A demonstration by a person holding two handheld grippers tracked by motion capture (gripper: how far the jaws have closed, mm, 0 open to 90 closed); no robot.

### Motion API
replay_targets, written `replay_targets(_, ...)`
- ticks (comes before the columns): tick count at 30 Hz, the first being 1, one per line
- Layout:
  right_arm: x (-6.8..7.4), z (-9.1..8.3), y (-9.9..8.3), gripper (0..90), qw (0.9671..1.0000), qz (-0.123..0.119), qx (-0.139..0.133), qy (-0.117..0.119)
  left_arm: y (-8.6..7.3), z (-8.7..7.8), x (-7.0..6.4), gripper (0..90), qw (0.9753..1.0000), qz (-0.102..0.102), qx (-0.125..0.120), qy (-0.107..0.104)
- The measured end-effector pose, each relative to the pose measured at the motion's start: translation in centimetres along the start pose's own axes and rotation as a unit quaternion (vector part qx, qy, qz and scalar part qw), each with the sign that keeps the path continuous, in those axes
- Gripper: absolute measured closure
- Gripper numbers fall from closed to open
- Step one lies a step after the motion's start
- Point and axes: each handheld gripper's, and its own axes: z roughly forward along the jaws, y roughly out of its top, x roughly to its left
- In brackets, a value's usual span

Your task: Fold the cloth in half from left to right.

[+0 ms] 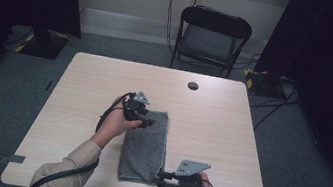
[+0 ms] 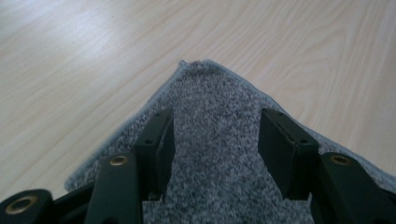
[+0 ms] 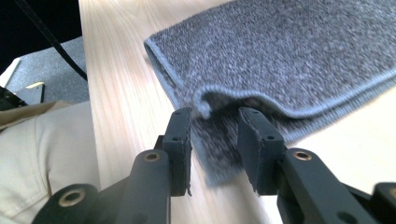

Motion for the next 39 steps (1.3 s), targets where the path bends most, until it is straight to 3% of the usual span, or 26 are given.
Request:
replay_targets(6,-0.7,-1.1,-0.1,62.3,0.9998,0.005,-0.007,-0.016,-1.7,-0.8,-0.8,44.4,0.9999,-0.006,-0.004,-0.014)
replay_targets(14,-1.7,-1.2,0.3,61.2,0.9993,0.005,-0.009,-0.037,-4.7,-1.7,-1.9,39.5,0.9995,-0.012,-0.008,-0.027)
replay_targets(18,-2.5,-1.2,1.2,58.7,0.9988,0.009,-0.015,-0.047,-5.9,-2.4,-2.4,38.0,0.9995,-0.006,-0.008,-0.029)
replay_targets(25,-3.0,0.0,3.4,54.6,0.9986,-0.004,-0.020,-0.049,-7.7,-3.3,-3.6,35.3,0.9993,0.010,-0.002,-0.036)
replay_targets(28,-2.8,1.0,4.0,52.0,0.9990,-0.005,-0.020,-0.039,-8.4,-3.4,-3.5,34.4,0.9995,0.002,-0.004,-0.032)
replay_targets(32,-2.4,2.1,3.6,50.9,0.9993,-0.025,0.006,-0.027,-9.0,-3.4,-3.3,34.1,0.9994,-0.002,-0.007,-0.033)
replay_targets(39,-2.7,1.6,1.6,51.0,0.9990,-0.022,0.022,-0.032,-9.7,-3.8,-3.2,33.8,0.9996,0.000,-0.004,-0.027)
